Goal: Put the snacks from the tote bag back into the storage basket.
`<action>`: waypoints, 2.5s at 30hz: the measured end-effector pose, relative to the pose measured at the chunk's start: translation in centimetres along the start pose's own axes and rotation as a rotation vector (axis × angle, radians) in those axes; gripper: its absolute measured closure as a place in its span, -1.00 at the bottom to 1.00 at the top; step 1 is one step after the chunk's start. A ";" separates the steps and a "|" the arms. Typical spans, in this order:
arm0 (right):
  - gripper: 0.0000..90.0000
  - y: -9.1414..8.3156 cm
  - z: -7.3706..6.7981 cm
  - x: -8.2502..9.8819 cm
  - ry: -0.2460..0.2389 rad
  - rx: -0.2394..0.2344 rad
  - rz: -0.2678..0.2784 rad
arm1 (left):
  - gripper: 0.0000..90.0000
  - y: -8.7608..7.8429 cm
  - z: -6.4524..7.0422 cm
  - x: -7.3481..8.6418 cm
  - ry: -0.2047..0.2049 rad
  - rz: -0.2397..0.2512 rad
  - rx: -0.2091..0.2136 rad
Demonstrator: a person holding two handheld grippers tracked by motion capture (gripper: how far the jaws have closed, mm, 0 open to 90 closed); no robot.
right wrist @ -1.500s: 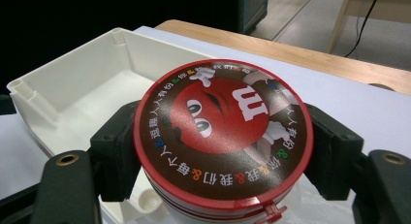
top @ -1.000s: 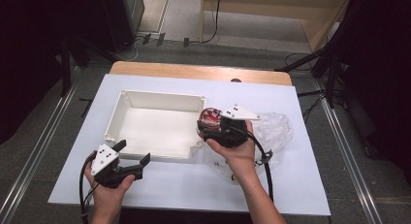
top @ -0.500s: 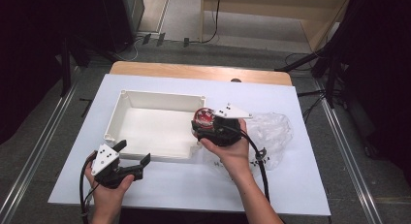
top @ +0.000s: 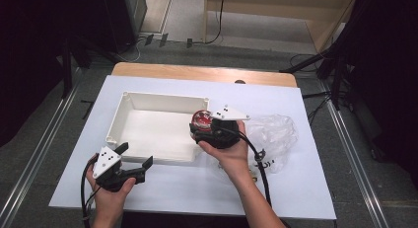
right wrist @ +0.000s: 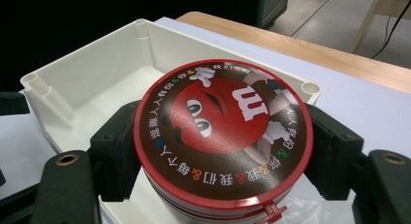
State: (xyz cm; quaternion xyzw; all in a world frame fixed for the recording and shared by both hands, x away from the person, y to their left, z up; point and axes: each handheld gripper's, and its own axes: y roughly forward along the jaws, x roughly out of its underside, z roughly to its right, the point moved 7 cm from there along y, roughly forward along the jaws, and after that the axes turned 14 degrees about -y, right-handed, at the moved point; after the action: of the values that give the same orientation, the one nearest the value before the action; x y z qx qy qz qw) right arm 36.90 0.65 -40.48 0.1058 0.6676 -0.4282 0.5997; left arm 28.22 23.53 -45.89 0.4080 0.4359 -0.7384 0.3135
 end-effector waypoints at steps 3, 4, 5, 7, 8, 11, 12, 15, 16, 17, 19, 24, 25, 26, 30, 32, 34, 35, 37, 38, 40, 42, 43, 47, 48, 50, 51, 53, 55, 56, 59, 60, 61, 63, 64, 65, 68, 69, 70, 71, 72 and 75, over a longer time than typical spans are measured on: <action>-0.42 0.2 -0.1 0.0 -0.004 -0.002 -0.001 | -0.86 0.0 0.0 0.0 0.002 -0.001 0.000; -0.42 0.2 -0.1 0.0 -0.005 -0.002 -0.001 | -0.86 0.0 0.0 0.0 0.001 -0.001 0.001; -0.42 0.3 -0.2 0.1 -0.006 -0.004 -0.004 | -0.86 0.0 0.0 0.0 0.002 -0.001 0.001; -0.42 0.4 -0.3 0.0 -0.007 -0.006 -0.003 | -0.86 0.0 0.0 0.0 -0.001 -0.001 0.000; -0.42 0.4 -0.3 0.0 -0.008 -0.007 -0.004 | -0.86 0.0 0.0 0.0 -0.002 -0.001 0.000; -0.41 0.6 -0.5 0.0 -0.006 -0.010 -0.007 | -0.86 0.0 0.0 0.0 -0.004 0.000 0.003; -0.41 0.7 -0.5 0.0 -0.008 -0.011 -0.007 | -0.86 0.0 0.0 0.0 -0.003 0.000 0.003; -0.42 0.8 -0.6 0.0 -0.012 -0.014 -0.011 | -0.86 0.1 -0.1 0.0 -0.004 0.000 0.003; -0.42 0.9 -0.7 -0.1 -0.014 -0.015 -0.012 | -0.86 0.1 -0.1 0.0 -0.004 0.000 0.004; -0.42 0.9 -0.7 -0.1 -0.016 -0.016 -0.012 | -0.86 0.1 -0.1 0.0 -0.005 0.001 0.003; -0.42 1.0 -0.8 -0.1 -0.017 -0.019 -0.012 | -0.86 0.1 -0.1 0.0 -0.004 0.001 0.003; -0.42 1.3 -1.0 0.0 -0.019 -0.023 -0.019 | -0.86 0.1 -0.1 0.0 -0.004 0.000 0.002; -0.42 1.4 -1.0 0.0 -0.021 -0.024 -0.019 | -0.86 0.1 -0.1 0.0 -0.004 0.000 0.002; -0.41 1.4 -1.0 0.1 -0.022 -0.022 -0.019 | -0.86 0.1 -0.1 0.0 -0.003 -0.002 0.001; -0.42 1.5 -1.1 0.1 -0.023 -0.025 -0.017 | -0.86 0.1 -0.1 0.0 -0.002 -0.002 0.000; -0.42 1.6 -1.2 0.1 -0.024 -0.027 -0.015 | -0.86 0.1 -0.1 0.1 -0.001 -0.002 -0.001; -0.42 1.7 -1.3 0.1 -0.027 -0.031 -0.015 | -0.86 0.1 -0.1 0.1 0.002 -0.004 -0.002; -0.42 1.7 -1.4 0.1 -0.027 -0.032 -0.018 | -0.86 0.1 -0.1 0.1 0.002 -0.004 -0.001; -0.42 1.9 -1.5 0.2 -0.033 -0.035 -0.024 | -0.86 0.1 -0.1 0.1 0.002 -0.004 -0.001; -0.42 2.0 -1.6 0.3 -0.037 -0.038 -0.026 | -0.86 0.1 -0.1 0.1 0.000 -0.002 -0.002; -0.42 2.1 -1.7 0.4 -0.042 -0.040 -0.030 | -0.86 0.1 -0.2 0.0 0.000 -0.002 -0.001; -0.42 2.3 -1.9 0.6 -0.042 -0.044 -0.034 | -0.86 0.1 -0.2 0.1 -0.002 -0.003 0.000; -0.42 2.3 -1.9 0.7 -0.043 -0.044 -0.035 | -0.86 0.1 -0.2 0.1 -0.002 -0.003 -0.001; -0.42 2.6 -2.2 1.0 -0.051 -0.048 -0.043 | -0.86 0.1 -0.3 0.1 -0.001 -0.004 -0.003; -0.42 2.7 -2.3 1.2 -0.054 -0.051 -0.044 | -0.86 0.1 -0.3 0.1 -0.002 -0.003 -0.002; -0.42 2.8 -2.3 1.4 -0.053 -0.052 -0.051 | -0.86 0.1 -0.3 0.0 -0.002 -0.003 -0.004; -0.42 2.9 -2.3 1.6 -0.056 -0.053 -0.055 | -0.86 0.1 -0.3 0.1 -0.001 -0.004 -0.004; -0.42 3.0 -2.4 1.8 -0.055 -0.052 -0.060 | -0.86 0.1 -0.2 0.1 -0.001 -0.004 -0.003; -0.42 3.1 -2.4 2.1 -0.050 -0.055 -0.061 | -0.86 0.1 -0.2 0.1 0.000 -0.003 -0.003; -0.42 3.1 -2.4 2.1 -0.052 -0.056 -0.059 | -0.86 0.1 -0.2 0.1 0.000 -0.003 -0.003; -0.42 3.2 -2.6 2.3 -0.062 -0.058 -0.062 | -0.86 0.1 -0.2 0.1 -0.001 -0.003 -0.003; -0.42 3.3 -2.6 2.4 -0.063 -0.057 -0.064 | -0.86 0.1 -0.3 0.1 -0.001 -0.004 -0.004; -0.42 3.3 -2.6 2.4 -0.070 -0.056 -0.064 | -0.86 0.1 -0.3 0.1 -0.001 -0.003 -0.005; -0.42 3.4 -2.7 2.6 -0.072 -0.056 -0.071 | -0.86 0.1 -0.3 0.0 -0.002 -0.001 -0.003; -0.42 3.6 -2.7 2.7 -0.075 -0.055 -0.074 | -0.86 0.1 -0.3 0.0 -0.002 -0.002 -0.003; -0.42 3.6 -2.7 2.7 -0.072 -0.055 -0.076 | -0.86 0.1 -0.3 0.0 -0.002 -0.002 -0.003; -0.42 3.8 -2.8 3.0 -0.082 -0.052 -0.086 | -0.86 0.1 -0.3 0.0 -0.003 -0.002 -0.003; -0.42 3.9 -2.8 3.1 -0.082 -0.052 -0.087 | -0.86 0.1 -0.3 0.0 -0.002 -0.002 -0.003; -0.42 3.9 -2.8 3.1 -0.085 -0.053 -0.090 | -0.86 0.1 -0.3 0.0 -0.002 -0.003 -0.003; -0.42 4.0 -2.8 3.2 -0.085 -0.052 -0.093 | -0.86 0.1 -0.3 0.0 -0.002 -0.003 -0.003; -0.42 4.0 -2.8 3.3 -0.087 -0.051 -0.095 | -0.86 0.1 -0.3 0.0 -0.001 -0.003 -0.003; -0.42 4.2 -2.8 3.5 -0.085 -0.052 -0.100 | -0.86 0.1 -0.3 0.0 -0.002 -0.002 -0.003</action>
State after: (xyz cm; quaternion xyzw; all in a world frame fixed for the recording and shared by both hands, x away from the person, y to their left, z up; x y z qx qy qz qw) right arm 36.69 3.87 -45.70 0.0384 0.6569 -0.4444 0.6079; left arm 28.40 23.78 -46.05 0.4062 0.4371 -0.7386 0.3138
